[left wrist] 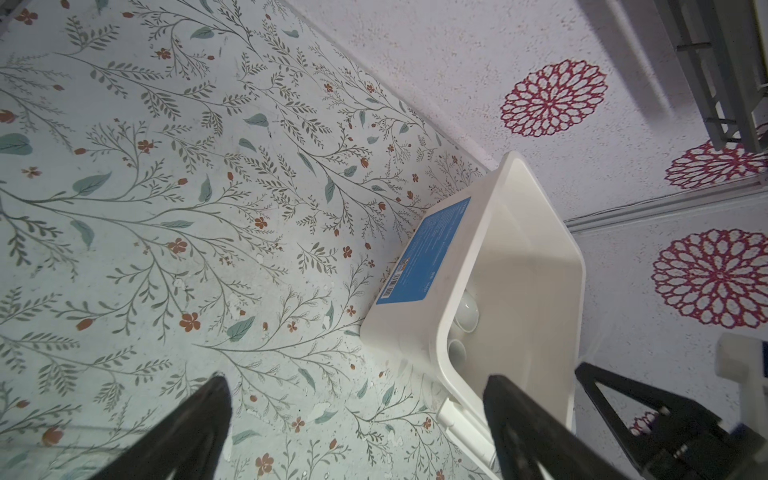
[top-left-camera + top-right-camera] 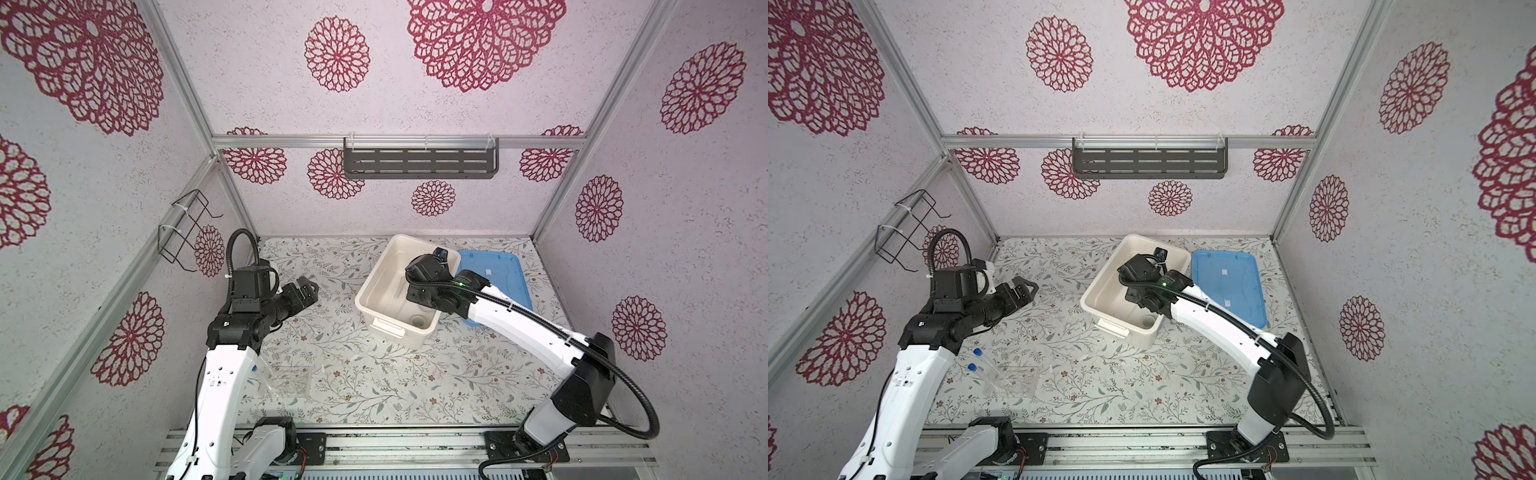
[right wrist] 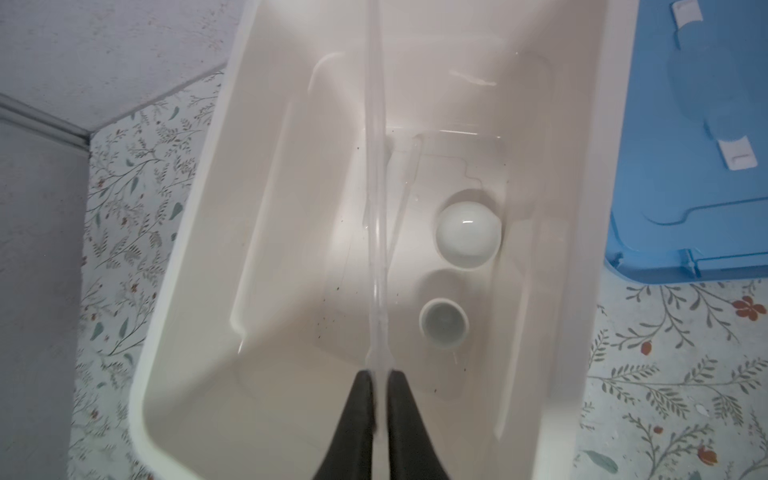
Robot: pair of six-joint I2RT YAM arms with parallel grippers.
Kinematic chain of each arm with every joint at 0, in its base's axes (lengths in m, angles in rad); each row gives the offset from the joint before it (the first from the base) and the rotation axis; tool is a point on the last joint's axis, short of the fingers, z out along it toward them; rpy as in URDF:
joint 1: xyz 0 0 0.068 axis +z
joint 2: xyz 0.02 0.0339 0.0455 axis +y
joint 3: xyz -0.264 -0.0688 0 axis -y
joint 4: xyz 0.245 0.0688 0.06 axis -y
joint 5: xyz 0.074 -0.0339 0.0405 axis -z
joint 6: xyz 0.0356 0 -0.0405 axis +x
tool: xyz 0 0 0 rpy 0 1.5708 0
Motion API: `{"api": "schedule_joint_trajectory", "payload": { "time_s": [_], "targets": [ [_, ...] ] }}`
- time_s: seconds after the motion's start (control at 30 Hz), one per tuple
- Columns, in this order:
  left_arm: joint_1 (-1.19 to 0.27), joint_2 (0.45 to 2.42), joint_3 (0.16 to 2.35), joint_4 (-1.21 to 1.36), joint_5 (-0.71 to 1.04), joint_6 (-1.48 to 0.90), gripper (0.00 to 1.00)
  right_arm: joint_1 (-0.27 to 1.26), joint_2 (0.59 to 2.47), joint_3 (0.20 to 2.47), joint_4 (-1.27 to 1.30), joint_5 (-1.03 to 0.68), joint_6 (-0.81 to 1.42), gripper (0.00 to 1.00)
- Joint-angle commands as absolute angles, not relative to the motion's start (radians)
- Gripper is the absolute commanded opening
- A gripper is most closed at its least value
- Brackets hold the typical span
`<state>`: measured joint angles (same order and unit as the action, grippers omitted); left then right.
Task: Organize the chemistry lab equipment
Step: 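Carry the second clear tube over the white bin with the right gripper, then lower the tube into the bin and open the right gripper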
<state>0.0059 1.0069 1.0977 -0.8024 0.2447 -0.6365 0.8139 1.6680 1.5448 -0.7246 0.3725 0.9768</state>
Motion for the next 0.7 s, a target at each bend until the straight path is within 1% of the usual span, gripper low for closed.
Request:
{"api": "schedule_joint_trajectory", "payload": {
  "time_s": [0.0, 0.2, 0.3, 0.4, 0.67],
  "targets": [
    [0.015, 0.969, 1.084, -0.825, 0.222, -0.628, 0.98, 0.789, 1.731, 1.585, -0.676, 0.379, 0.968, 0.11],
    [0.015, 0.936, 1.051, -0.822, 0.203, -0.642, 0.98, 0.788, 1.882, 1.664, -0.582, 0.162, 0.985, 0.12],
    [0.014, 0.936, 1.042, -0.813, 0.21, -0.648, 0.98, 0.787, 1.946, 1.708, -0.555, 0.061, 1.032, 0.12],
    [0.015, 0.948, 1.053, -0.817, 0.215, -0.64, 0.98, 0.788, 2.012, 1.761, -0.579, 0.003, 1.077, 0.12],
    [0.015, 0.969, 1.058, -0.812, 0.225, -0.63, 0.98, 0.784, 2.083, 1.746, -0.506, -0.067, 1.151, 0.11]
  ]
}}
